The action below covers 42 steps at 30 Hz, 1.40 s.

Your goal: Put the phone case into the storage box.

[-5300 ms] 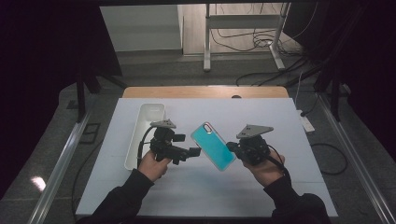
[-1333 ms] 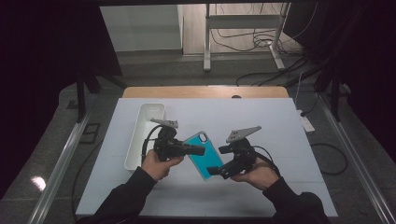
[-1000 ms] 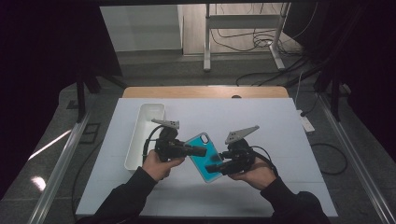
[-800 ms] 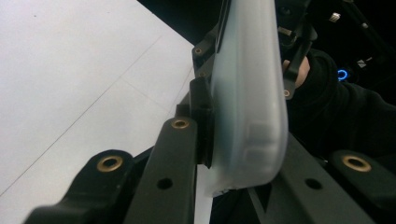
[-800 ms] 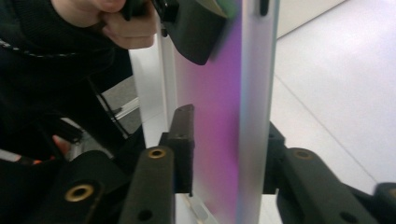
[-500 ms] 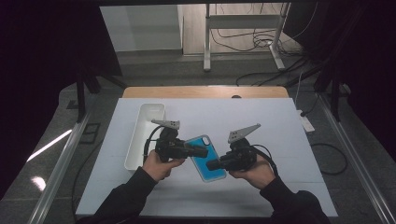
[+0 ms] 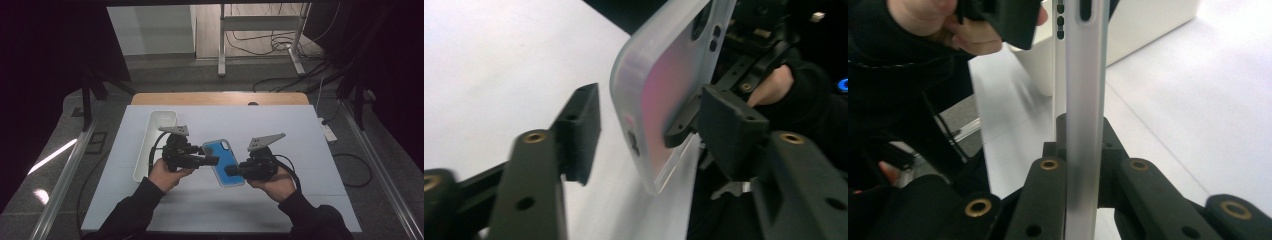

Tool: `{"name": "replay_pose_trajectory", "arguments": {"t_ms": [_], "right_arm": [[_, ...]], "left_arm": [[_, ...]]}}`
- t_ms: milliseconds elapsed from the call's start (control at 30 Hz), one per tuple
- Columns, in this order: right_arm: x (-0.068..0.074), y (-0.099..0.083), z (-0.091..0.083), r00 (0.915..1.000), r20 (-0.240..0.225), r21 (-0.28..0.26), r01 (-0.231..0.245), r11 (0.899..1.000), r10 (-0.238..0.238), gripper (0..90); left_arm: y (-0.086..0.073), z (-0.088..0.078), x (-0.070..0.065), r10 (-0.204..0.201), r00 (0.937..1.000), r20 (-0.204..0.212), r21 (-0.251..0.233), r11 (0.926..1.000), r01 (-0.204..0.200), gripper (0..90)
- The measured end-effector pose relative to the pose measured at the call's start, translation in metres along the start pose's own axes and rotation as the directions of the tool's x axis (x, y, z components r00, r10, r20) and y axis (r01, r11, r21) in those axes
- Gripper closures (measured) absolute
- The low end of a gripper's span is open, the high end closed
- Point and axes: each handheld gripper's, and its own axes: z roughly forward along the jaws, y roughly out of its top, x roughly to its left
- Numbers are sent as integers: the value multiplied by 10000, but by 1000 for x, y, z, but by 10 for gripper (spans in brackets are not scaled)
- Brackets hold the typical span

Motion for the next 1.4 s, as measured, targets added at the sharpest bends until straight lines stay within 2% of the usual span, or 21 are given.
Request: {"name": "replay_pose_trajectory", "arguments": {"t_ms": [67, 100, 133, 167, 200, 233, 367, 433, 567, 700, 800, 833, 900, 1000, 1067, 1100, 1133, 1167, 1200, 1300, 1400], "right_arm": [[1, 0, -1, 9993, 374, -16, 63, 10000, -62, 849], [1, 0, -2, 9988, 489, -44, 61, 10000, -59, 848], [1, 0, -2, 9984, 570, -78, 42, 10000, -37, 848], [1, 0, -2, 9976, 691, -95, 60, 9999, -53, 848], [0, 0, -3, 9970, 777, -117, 78, 9999, -69, 848], [0, 0, -3, 9964, 849, -128, 60, 9999, -49, 848], [0, 0, -4, 9944, 1053, -161, 134, 9998, -117, 848], [0, -1, -4, 9937, 1115, -168, 159, 9997, -139, 848], [2, -1, -4, 9894, 1429, -172, 293, 9994, -266, 848], [3, -1, -4, 9866, 1597, -197, 384, 9991, -348, 848], [5, -1, -3, 9840, 1739, -193, 429, 9989, -389, 848], [5, -1, -3, 9835, 1763, -209, 439, 9988, -395, 848], [7, -1, -2, 9810, 1884, -245, 514, 9984, -459, 848], [9, -1, -1, 9777, 2026, -227, 606, 9979, -547, 848], [10, -1, 0, 9773, 2052, -245, 592, 9979, -529, 848], [11, -1, 1, 9740, 2173, -208, 697, 9974, -635, 848], [12, -1, 1, 9732, 2193, -197, 751, 9970, -689, 848], [12, -1, 1, 9732, 2193, -197, 751, 9970, -689, 848], [13, -1, 1, 9717, 2250, -162, 771, 9969, -715, 848], [14, -1, 2, 9688, 2341, -186, 876, 9960, -808, 848], [15, -1, 2, 9677, 2392, -221, 880, 9959, -802, 848]], "left_arm": [[0, 0, 0, 99, 9994, -339, -11, 10000, -99, 341], [0, 0, 0, 99, 9994, -339, -11, 10000, -99, 317], [-1, 0, 0, 188, 9980, -610, 20, 9998, -187, 294], [-1, 0, 0, 188, 9980, -610, 20, 9998, -187, 265], [-1, -1, 0, 352, 9943, -1009, 67, 9994, -347, 245], [-1, -1, 0, 352, 9943, -1009, 67, 9994, -347, 227], [-1, -2, 0, 404, 9871, -1550, 122, 9992, -390, 160], [-1, -2, 0, 362, 9857, -1647, 133, 9993, -345, 110], [-1, -3, -1, 319, 9789, -2017, 217, 9994, -281, 44], [-2, -3, -1, 237, 9753, -2197, 192, 9996, -200, 0], [-2, -3, -1, 140, 9667, -2556, 251, 9997, -78, 0], [-2, -4, -2, 158, 9609, -2765, 300, 9995, -78, 0], [-2, -3, -2, 118, 9541, -2991, 371, 9993, -8, 0], [-1, -3, -3, 95, 9499, -3123, 434, 9990, 42, 0], [-1, -3, -3, 112, 9488, -3158, 456, 9990, 34, 0], [0, -3, -4, 183, 9496, -3128, 487, 9988, -32, 9], [0, -3, -5, 219, 9482, -3170, 514, 9987, -59, 22], [0, -2, -7, 302, 9431, -3310, 569, 9983, -120, 22], [1, -2, -8, 381, 9412, -3357, 627, 9979, -180, 49], [1, -1, -11, 496, 9402, -3369, 802, 9965, -239, 168], [1, 1, -11, 457, 9478, -3155, 875, 9960, -189, 281]]}}
